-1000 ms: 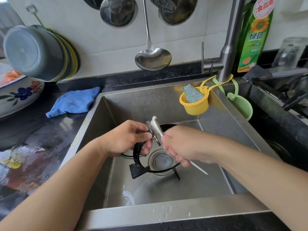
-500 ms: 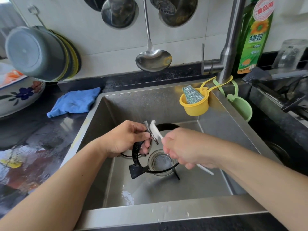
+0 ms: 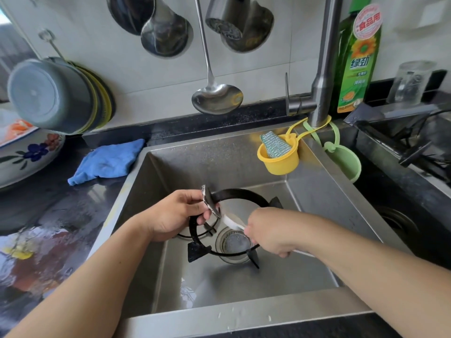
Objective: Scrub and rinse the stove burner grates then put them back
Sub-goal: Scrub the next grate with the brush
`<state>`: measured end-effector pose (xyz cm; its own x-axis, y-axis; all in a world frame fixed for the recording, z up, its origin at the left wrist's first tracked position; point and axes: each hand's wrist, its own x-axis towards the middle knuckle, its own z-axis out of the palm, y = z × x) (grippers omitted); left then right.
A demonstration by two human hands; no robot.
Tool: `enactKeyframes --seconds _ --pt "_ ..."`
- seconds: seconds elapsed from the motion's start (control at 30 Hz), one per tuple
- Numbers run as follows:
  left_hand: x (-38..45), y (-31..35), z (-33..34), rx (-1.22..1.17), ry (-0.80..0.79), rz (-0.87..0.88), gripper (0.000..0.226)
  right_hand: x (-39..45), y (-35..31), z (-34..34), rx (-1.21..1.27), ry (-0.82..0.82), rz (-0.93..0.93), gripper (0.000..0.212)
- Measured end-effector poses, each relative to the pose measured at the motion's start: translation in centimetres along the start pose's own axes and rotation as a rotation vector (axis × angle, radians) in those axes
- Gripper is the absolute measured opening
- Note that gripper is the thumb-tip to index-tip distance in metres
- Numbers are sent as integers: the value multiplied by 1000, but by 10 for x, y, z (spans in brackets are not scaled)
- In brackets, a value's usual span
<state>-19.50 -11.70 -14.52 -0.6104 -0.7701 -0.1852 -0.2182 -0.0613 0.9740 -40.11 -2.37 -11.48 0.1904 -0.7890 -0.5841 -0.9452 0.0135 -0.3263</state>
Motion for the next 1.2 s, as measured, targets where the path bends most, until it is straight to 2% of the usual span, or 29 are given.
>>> enactKeyframes --seconds 0.07,0.13,0.23,0.27,0.33,0.43,0.5,0.63,0.83,0.93,1.07,1.2 --pt "-1 1 -1 -8 -18 7 33 -9 14 -13 222 124 -31 29" --pt "-1 0 -3 -44 -15 0 16 -15 27 -25 362 298 -41 33" --pt "3 -4 -2 -90 -6 -6 26 -4 45 -34 264 516 15 28" --pt "3 -5 0 -105 -6 12 23 0 50 -35 234 526 54 26" --pt "3 -5 2 -145 -13 51 17 3 56 -36 280 428 125 31" --pt "6 -4 3 -249 -30 74 21 0 58 -37 510 361 161 28" --pt "7 -3 6 -306 -81 32 20 -1 62 -41 566 409 146 24" --pt "4 -4 13 -207 -275 -92 28 3 65 -46 531 451 150 16" --pt "4 -4 13 -53 -356 -190 54 6 61 -50 679 672 128 13" --pt "4 -6 23 -7 -409 -181 60 7 61 -49 701 754 132 20" --pt "3 -9 38 34 -482 -177 53 11 58 -48 706 780 127 21" --pt "4 -11 43 26 -395 -182 42 15 62 -47 661 757 150 18"
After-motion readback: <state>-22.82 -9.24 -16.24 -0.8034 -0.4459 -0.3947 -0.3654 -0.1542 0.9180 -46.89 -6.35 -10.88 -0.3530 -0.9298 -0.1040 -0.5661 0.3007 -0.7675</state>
